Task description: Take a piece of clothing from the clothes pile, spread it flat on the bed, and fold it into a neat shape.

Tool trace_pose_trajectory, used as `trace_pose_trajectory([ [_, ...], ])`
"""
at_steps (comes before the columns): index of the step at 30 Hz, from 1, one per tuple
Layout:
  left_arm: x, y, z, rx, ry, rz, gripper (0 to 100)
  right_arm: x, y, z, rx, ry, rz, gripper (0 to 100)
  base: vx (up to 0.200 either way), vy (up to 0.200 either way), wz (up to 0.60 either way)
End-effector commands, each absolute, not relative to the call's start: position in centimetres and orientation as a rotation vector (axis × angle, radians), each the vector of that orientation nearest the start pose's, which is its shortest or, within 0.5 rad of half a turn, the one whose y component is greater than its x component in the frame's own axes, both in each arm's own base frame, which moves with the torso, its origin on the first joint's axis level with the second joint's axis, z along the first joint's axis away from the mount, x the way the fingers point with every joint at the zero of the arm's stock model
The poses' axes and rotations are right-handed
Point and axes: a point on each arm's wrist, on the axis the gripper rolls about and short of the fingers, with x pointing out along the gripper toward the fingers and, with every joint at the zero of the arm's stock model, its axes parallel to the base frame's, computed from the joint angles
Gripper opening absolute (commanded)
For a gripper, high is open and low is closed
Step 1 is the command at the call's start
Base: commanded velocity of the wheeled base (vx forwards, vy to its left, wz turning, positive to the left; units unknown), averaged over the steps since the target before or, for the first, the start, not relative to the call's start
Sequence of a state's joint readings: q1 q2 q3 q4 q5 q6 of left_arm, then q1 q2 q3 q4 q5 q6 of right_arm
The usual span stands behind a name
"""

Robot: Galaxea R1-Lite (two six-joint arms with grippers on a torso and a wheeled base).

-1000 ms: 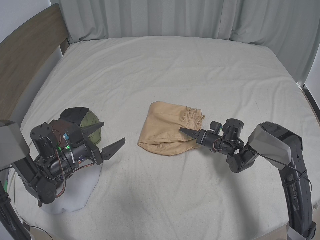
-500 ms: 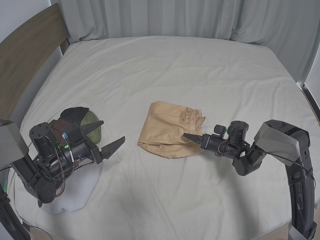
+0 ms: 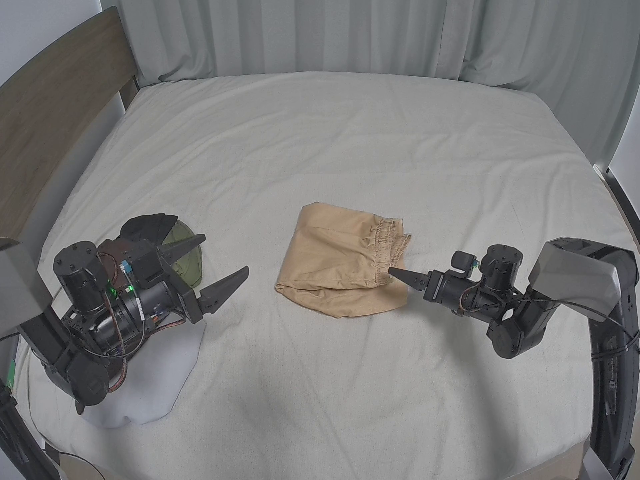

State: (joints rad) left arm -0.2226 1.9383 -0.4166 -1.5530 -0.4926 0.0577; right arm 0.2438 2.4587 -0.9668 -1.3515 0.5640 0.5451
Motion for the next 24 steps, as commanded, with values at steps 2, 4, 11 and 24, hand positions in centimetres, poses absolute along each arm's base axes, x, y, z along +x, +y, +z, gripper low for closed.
trace_pose_trajectory([
  [2, 28.1, -7.5, 11.5, 0.062, -0.064, -0.715, 100, 40.0, 10.4, 3.6, 0.53, 0.298, 0.747, 100, 0.0, 0.0, 0.0],
  [4, 28.1, -7.5, 11.5, 0.062, -0.064, -0.716, 100, 39.9, 10.3, 4.2, 0.528, 0.286, 0.749, 100, 0.0, 0.0, 0.0],
  [11, 28.0, -7.6, 11.6, 0.063, -0.068, -0.719, 100, 39.3, 11.1, 5.7, 0.518, 0.259, 0.779, 100, 0.0, 0.0, 0.0],
  [24, 28.1, -7.4, 11.7, 0.062, -0.069, -0.715, 100, 42.2, 16.7, 2.2, 0.513, 0.261, 0.805, 100, 0.0, 0.0, 0.0],
])
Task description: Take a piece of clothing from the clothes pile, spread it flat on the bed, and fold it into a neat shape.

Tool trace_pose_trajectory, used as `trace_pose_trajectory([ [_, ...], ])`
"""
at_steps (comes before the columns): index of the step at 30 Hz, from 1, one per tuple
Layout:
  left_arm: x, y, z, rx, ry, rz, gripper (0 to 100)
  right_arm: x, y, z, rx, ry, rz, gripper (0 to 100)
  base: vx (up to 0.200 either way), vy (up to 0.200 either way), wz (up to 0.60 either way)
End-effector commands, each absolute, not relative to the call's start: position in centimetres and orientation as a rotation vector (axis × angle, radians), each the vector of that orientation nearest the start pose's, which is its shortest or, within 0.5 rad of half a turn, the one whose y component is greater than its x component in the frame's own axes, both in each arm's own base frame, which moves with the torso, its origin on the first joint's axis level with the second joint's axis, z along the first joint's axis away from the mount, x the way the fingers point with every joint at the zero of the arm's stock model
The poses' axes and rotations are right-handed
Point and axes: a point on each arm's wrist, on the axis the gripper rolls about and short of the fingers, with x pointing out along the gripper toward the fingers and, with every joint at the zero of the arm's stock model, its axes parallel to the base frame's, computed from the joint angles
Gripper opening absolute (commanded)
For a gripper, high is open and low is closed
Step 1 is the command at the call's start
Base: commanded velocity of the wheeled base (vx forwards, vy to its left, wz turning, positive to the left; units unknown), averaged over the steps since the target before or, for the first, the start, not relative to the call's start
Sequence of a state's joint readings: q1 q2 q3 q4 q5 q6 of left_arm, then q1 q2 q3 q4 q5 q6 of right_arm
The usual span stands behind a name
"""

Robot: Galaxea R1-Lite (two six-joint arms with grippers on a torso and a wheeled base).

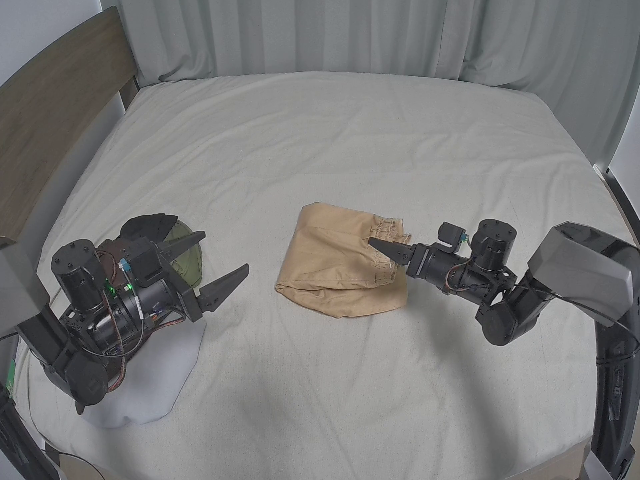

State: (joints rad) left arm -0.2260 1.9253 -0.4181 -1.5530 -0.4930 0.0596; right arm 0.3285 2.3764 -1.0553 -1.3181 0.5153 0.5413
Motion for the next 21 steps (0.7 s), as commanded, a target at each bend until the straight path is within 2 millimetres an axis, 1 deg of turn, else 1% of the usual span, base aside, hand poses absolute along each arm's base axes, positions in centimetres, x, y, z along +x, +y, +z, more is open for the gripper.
trace_pose_trajectory([
  [1, 28.1, -7.4, 11.7, 0.063, -0.07, -0.713, 100, 42.6, 16.9, 1.4, 0.514, 0.267, 0.797, 100, 0.0, 0.0, 0.0],
  [2, 28.1, -7.4, 11.7, 0.063, -0.07, -0.713, 100, 42.6, 16.9, 1.4, 0.514, 0.267, 0.797, 100, 0.0, 0.0, 0.0],
  [3, 28.1, -7.4, 11.7, 0.063, -0.07, -0.713, 100, 42.9, 17.3, 0.2, 0.514, 0.277, 0.788, 100, 0.0, 0.0, 0.0],
  [4, 28.1, -7.4, 11.7, 0.063, -0.07, -0.713, 100, 43.0, 17.3, 0.1, 0.514, 0.277, 0.788, 100, 0.0, 0.0, 0.0],
  [5, 28.1, -7.4, 11.6, 0.062, -0.069, -0.713, 100, 43.1, 17.7, -0.8, 0.514, 0.289, 0.788, 100, 0.0, 0.0, 0.0],
  [6, 28.1, -7.4, 11.6, 0.062, -0.069, -0.713, 100, 43.1, 17.8, -0.9, 0.513, 0.29, 0.789, 100, 0.0, 0.0, 0.0],
  [7, 28.1, -7.4, 11.6, 0.062, -0.069, -0.713, 100, 43.1, 17.8, -1.5, 0.513, 0.305, 0.782, 100, 0.0, 0.0, 0.0],
  [13, 28.1, -7.5, 11.5, 0.062, -0.064, -0.715, 100, 43.2, 17.4, -2.6, 0.513, 0.33, 0.753, 100, 0.0, 0.0, 0.0],
  [21, 28.1, -7.5, 11.5, 0.061, -0.061, -0.715, 100, 43.2, 17.1, -2.6, 0.514, 0.323, 0.744, 100, 0.0, 0.0, 0.0],
])
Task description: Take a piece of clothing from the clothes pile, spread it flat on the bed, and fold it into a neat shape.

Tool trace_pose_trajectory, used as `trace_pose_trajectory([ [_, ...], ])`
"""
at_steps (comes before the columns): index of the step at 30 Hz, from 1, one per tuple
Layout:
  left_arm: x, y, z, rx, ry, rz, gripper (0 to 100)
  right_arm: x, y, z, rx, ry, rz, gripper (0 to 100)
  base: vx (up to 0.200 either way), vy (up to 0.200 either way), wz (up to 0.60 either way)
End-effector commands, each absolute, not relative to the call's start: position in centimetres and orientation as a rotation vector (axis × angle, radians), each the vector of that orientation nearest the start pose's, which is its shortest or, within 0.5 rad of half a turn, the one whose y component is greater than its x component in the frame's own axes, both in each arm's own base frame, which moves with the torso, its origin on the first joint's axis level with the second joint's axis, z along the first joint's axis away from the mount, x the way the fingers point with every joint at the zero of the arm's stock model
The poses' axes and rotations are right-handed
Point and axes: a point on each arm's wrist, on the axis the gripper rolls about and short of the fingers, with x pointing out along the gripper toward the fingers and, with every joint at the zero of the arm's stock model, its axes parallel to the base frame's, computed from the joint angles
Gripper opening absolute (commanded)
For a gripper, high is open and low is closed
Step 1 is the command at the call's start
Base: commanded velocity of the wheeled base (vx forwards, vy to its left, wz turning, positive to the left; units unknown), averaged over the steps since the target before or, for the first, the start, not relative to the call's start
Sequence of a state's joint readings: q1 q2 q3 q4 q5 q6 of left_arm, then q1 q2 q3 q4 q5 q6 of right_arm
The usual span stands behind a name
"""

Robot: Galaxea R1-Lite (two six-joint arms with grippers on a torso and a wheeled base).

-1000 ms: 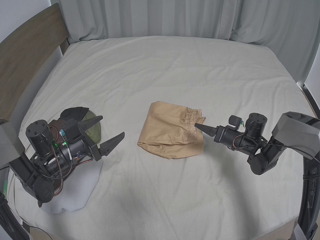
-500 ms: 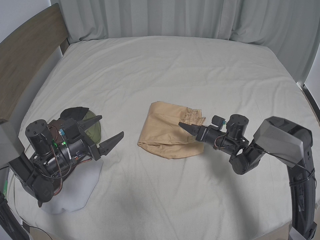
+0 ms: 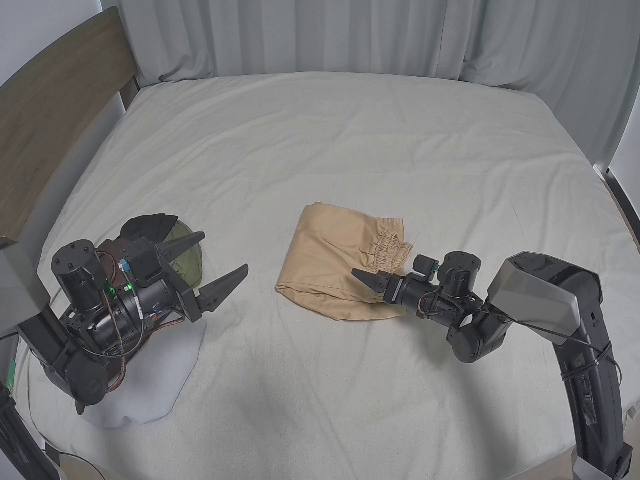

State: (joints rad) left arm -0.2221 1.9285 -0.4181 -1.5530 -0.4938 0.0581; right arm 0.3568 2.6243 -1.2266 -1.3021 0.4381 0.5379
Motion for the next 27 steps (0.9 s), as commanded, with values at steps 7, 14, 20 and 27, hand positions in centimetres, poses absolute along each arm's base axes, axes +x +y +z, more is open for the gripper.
trace_pose_trajectory([
  [7, 27.9, -7.5, 11.9, 0.063, -0.078, -0.719, 100, 42.5, 17.3, 3.1, 0.509, 0.217, 0.779, 100, 0.0, 0.0, 0.0],
  [14, 27.6, -7.7, 12.4, 0.067, -0.095, -0.726, 100, 40.5, 16.3, 13.6, 0.426, -0.003, 0.811, 100, 0.0, 0.0, 0.0],
  [20, 26.7, -8.0, 13.8, 0.065, -0.142, -0.74, 100, 37.7, 16.0, 19.0, 0.379, -0.129, 0.796, 100, 0.0, 0.0, 0.0],
  [27, 24.3, -8.5, 16.5, 0.062, -0.236, -0.781, 100, 34.0, 14.7, 21.9, 0.308, -0.196, 0.794, 100, 0.0, 0.0, 0.0],
])
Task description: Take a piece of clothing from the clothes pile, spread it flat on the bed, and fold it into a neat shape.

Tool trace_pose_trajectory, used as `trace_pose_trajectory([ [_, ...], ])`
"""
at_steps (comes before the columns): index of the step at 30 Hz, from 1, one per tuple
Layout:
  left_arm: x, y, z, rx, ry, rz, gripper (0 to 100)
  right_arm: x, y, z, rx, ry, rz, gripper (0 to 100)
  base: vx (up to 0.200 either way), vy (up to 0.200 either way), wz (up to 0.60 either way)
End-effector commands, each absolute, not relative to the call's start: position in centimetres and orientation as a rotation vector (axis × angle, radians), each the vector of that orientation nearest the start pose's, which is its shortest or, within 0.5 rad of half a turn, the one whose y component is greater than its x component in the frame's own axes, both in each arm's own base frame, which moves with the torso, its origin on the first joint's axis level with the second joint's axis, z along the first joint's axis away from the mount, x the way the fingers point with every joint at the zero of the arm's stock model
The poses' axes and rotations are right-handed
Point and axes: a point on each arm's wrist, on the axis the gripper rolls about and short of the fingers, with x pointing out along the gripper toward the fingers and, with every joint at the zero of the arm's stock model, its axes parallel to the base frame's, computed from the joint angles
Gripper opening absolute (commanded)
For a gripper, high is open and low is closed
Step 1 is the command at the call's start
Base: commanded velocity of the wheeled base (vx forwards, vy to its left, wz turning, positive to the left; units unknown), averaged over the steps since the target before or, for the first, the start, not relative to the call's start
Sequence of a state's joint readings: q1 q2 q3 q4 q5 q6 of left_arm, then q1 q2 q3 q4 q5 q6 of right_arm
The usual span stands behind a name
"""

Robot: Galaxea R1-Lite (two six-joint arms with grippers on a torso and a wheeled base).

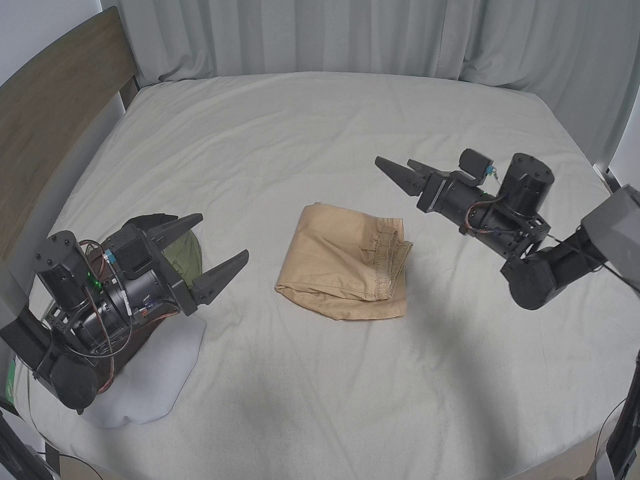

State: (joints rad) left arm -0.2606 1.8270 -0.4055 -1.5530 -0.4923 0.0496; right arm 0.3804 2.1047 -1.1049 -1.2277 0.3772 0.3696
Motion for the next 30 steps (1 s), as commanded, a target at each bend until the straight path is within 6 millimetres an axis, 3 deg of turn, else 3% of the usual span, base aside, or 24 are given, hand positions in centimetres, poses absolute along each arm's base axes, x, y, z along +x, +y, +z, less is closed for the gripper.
trace_pose_trajectory([
  [1, 23.0, -9.1, 16.8, 0.035, -0.237, -0.821, 100, 33.0, 14.0, 22.6, 0.258, -0.235, 0.784, 100, 0.0, 0.0, 0.0],
  [3, 22.1, -9.6, 17.1, 0.013, -0.236, -0.849, 100, 32.2, 13.4, 23.4, 0.232, -0.261, 0.774, 100, 0.0, 0.0, 0.0],
  [6, 19.9, -10.3, 17.9, -0.006, -0.266, -0.89, 100, 28.9, 11.6, 25.2, 0.217, -0.3, 0.758, 100, 0.0, 0.0, 0.0],
  [8, 19.3, -10.1, 18.3, -0.012, -0.285, -0.861, 100, 27.2, 10.8, 25.3, 0.213, -0.299, 0.753, 100, 0.0, 0.0, 0.0],
  [13, 15.7, -8.2, 19.6, -0.018, -0.362, -0.836, 100, 22.4, 7.6, 24.7, 0.147, -0.302, 0.688, 100, 0.0, 0.0, 0.0],
  [20, 12.5, -6.2, 20.4, -0.016, -0.443, -0.784, 100, 17.5, 5.7, 23.7, 0.08, -0.322, 0.655, 100, 0.0, 0.0, 0.0],
  [21, 12.5, -6.2, 20.4, -0.016, -0.443, -0.784, 100, 17.5, 5.7, 23.7, 0.08, -0.322, 0.655, 100, 0.0, 0.0, 0.0],
  [24, 10.6, -4.7, 20.3, 0.0, -0.455, -0.731, 100, 14.7, 4.8, 23.7, 0.033, -0.373, 0.642, 100, 0.0, 0.0, 0.0],
  [25, 10.6, -4.7, 20.3, 0.0, -0.455, -0.731, 100, 14.7, 4.8, 23.7, 0.033, -0.373, 0.642, 100, 0.0, 0.0, 0.0],
  [30, 7.1, -3.3, 19.7, 0.006, -0.413, -0.707, 100, 11.1, 3.1, 22.6, -0.036, -0.424, 0.565, 100, 0.0, 0.0, 0.0],
])
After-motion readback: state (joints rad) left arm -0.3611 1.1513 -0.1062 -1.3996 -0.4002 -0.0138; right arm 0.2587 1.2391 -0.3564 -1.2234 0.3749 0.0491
